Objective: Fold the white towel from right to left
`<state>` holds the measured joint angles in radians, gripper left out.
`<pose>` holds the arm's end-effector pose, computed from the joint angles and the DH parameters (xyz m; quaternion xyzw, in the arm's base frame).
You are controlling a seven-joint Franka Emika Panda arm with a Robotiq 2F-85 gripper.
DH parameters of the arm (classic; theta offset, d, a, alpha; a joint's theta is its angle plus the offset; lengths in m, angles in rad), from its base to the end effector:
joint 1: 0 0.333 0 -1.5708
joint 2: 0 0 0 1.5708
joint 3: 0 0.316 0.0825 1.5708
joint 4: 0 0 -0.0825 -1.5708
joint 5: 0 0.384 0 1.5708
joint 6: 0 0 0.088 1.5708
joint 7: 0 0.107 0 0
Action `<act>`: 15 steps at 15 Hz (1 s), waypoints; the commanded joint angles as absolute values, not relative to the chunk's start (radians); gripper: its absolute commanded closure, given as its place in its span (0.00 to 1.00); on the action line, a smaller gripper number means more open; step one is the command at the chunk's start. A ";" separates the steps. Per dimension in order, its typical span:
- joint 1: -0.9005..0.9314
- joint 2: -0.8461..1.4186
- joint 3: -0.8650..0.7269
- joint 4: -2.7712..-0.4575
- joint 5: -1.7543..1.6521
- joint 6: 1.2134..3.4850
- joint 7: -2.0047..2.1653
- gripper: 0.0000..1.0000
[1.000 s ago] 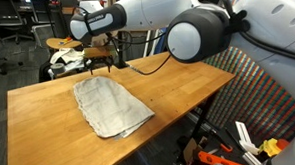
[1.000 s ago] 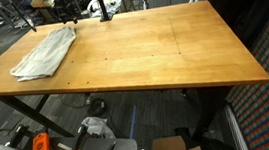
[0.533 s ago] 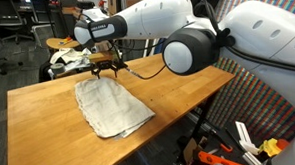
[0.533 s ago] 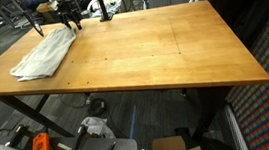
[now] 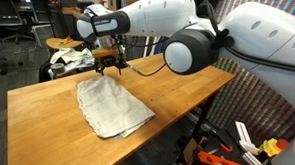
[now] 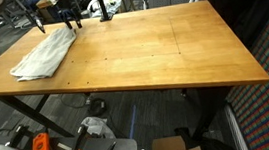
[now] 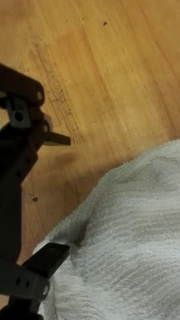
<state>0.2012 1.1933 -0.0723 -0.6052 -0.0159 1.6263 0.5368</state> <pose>0.7747 0.1290 0.2470 0.9789 -0.1811 -0.0658 0.0685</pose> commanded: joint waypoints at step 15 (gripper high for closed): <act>0.148 1.298 -0.041 -0.496 0.046 1.696 0.591 0.00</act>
